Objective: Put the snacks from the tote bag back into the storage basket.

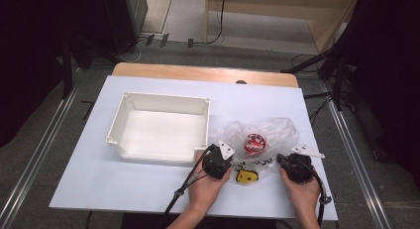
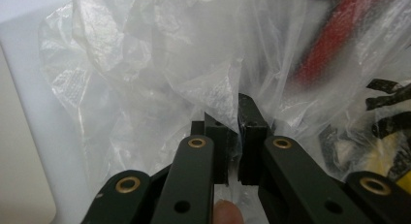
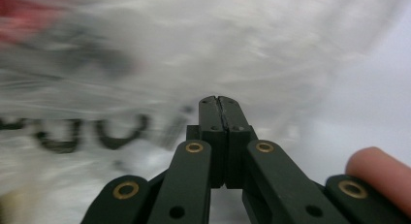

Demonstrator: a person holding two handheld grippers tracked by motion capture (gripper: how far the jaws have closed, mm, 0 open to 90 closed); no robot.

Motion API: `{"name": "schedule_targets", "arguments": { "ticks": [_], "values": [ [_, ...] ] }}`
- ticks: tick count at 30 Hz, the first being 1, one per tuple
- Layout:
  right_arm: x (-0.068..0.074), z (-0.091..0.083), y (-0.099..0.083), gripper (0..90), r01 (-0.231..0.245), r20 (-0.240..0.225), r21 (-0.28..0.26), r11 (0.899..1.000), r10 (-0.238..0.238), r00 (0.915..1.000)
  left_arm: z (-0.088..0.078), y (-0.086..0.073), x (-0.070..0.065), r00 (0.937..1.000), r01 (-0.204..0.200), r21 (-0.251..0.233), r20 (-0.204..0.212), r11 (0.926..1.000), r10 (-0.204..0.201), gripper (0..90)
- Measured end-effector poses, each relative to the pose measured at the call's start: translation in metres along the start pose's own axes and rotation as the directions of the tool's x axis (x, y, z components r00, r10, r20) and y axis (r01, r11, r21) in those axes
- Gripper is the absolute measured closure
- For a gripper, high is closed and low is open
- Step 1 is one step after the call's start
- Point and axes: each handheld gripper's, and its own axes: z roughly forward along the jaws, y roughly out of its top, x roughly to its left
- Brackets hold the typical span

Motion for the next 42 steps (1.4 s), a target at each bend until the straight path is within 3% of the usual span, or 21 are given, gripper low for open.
{"name": "schedule_targets", "arguments": {
  "ticks": [1,3,5,7,8,9,10,11,15,17,20,23,25,29,31,32,36,39,40,42],
  "values": [
    [-0.003,-0.002,0.000,90.0,-0.015,0.004,-0.015,1.000,0.015,0.9999,-0.001,0.000,0.001,0.9997,0.009,-0.004,0.021,1.0000,-0.009,85.4],
    [-0.005,-0.017,0.001,87.3,-0.047,-0.053,-0.142,0.989,0.040,0.9978,-0.001,-0.001,0.003,0.9990,0.015,-0.014,0.043,0.9998,-0.015,81.7],
    [0.000,-0.037,0.006,84.5,-0.052,-0.124,-0.283,0.958,0.017,0.9921,-0.001,-0.001,0.003,0.9990,0.015,-0.015,0.041,0.9998,-0.014,81.1],
    [0.013,-0.052,0.016,83.0,-0.040,-0.180,-0.377,0.925,-0.031,0.9832,-0.001,-0.001,0.000,0.9997,0.002,-0.012,0.026,0.9999,-0.002,82.3],
    [0.019,-0.055,0.021,82.1,-0.023,-0.193,-0.399,0.917,-0.059,0.9794,-0.001,-0.001,0.000,0.9998,-0.006,-0.011,0.021,0.9999,0.006,83.2],
    [0.023,-0.054,0.024,81.8,-0.007,-0.202,-0.403,0.915,-0.081,0.9761,0.000,-0.001,-0.002,0.9998,-0.017,-0.011,0.013,0.9998,0.017,83.7],
    [0.027,-0.049,0.030,81.5,0.009,-0.204,-0.392,0.920,-0.097,0.9742,0.000,-0.001,-0.002,0.9997,-0.023,-0.010,0.011,0.9997,0.023,84.2],
    [0.029,-0.044,0.032,81.8,0.005,-0.192,-0.377,0.926,-0.084,0.9778,0.000,-0.001,-0.002,0.9997,-0.021,-0.012,0.010,0.9997,0.021,84.5],
    [0.022,-0.016,0.024,84.8,-0.084,-0.164,-0.273,0.958,0.040,0.9856,-0.001,-0.002,-0.002,0.9997,-0.020,-0.011,0.012,0.9997,0.020,84.6],
    [0.018,-0.008,0.018,85.2,-0.122,-0.166,-0.222,0.967,0.086,0.9824,-0.001,-0.002,-0.002,0.9998,-0.020,-0.012,0.010,0.9997,0.020,84.5],
    [0.017,0.000,0.011,85.0,-0.120,-0.186,-0.158,0.980,0.090,0.9785,-0.001,-0.002,-0.002,0.9999,-0.015,-0.018,0.002,0.9997,0.015,83.0],
    [0.019,0.009,0.008,86.0,-0.079,-0.131,-0.052,0.996,0.071,0.9888,-0.005,-0.003,-0.007,0.9984,-0.045,-0.080,-0.037,0.9958,0.043,74.0],
    [0.019,0.013,0.007,85.9,-0.065,-0.133,-0.015,0.998,0.062,0.9892,-0.010,-0.004,-0.008,0.9985,-0.051,-0.124,-0.029,0.9909,0.048,66.9],
    [0.021,0.013,0.007,85.8,-0.039,-0.126,-0.005,0.999,0.038,0.9913,-0.023,0.001,-0.004,0.9984,0.031,-0.181,0.052,0.9829,-0.022,55.8],
    [0.020,0.014,0.007,85.7,-0.037,-0.137,-0.006,0.999,0.036,0.9899,-0.032,0.005,-0.006,0.9976,0.042,-0.232,0.062,0.9717,-0.029,49.6],
    [0.020,0.014,0.007,85.7,-0.041,-0.142,-0.006,0.999,0.040,0.9891,-0.039,0.009,-0.009,0.9985,0.037,-0.271,0.049,0.9619,-0.024,47.3],
    [0.016,0.015,0.007,85.6,-0.068,-0.172,0.000,0.998,0.067,0.9827,-0.056,0.025,-0.015,0.9984,0.049,-0.349,0.043,0.9358,-0.037,32.7],
    [0.017,0.015,0.007,85.3,-0.061,-0.167,-0.001,0.998,0.060,0.9841,-0.056,0.035,-0.018,0.9984,0.056,-0.352,0.028,0.9343,-0.049,22.1],
    [0.017,0.015,0.007,85.3,-0.057,-0.166,-0.005,0.998,0.055,0.9846,-0.054,0.040,-0.020,0.9985,0.052,-0.344,0.003,0.9375,-0.054,18.0],
    [0.019,0.015,0.007,85.2,-0.048,-0.160,-0.007,0.999,0.047,0.9861,-0.051,0.049,-0.022,0.9975,0.064,-0.335,-0.006,0.9401,-0.070,10.3]
  ]
}}
